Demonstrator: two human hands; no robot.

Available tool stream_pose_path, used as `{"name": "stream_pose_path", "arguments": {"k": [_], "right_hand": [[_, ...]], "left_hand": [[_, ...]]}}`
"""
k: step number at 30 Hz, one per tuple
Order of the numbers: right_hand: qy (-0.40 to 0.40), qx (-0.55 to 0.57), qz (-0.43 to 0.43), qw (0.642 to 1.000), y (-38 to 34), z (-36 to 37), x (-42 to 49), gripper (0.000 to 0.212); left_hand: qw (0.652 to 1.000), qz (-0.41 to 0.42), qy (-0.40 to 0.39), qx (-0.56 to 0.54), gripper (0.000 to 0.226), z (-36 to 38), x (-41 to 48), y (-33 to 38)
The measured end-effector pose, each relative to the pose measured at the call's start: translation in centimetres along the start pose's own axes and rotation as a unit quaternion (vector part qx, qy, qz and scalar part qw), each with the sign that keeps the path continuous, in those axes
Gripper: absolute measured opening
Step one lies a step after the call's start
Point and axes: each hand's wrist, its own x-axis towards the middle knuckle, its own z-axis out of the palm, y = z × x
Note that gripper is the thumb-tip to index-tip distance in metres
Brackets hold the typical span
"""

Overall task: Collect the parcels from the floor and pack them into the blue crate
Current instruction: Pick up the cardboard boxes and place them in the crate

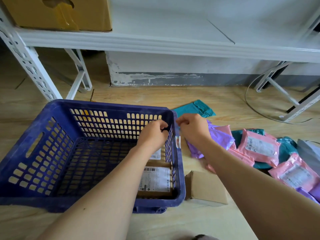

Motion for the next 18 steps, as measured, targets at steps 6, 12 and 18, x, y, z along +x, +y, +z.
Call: {"name": "stream_pose_path", "arguments": {"k": [6, 12, 18], "right_hand": [[0.029, -0.049, 0.030, 0.998, 5.7, -3.6, -1.0, 0.030], [0.025, -0.071, 0.092, 0.993, 11.2, -5.0, -2.5, 0.031], [-0.044, -0.088, 0.112, 0.989, 17.1, -2.2, -4.7, 0.030]], "left_hand": [[0.987, 0.121, -0.045, 0.096, 0.035, 4.7, -1.0, 4.5], [0.952, 0.156, -0.140, 0.224, 0.039, 9.3, -0.8, 5.7], [0.908, 0.147, -0.224, 0.321, 0.043, 13.4, 0.2, 5.2]]}}
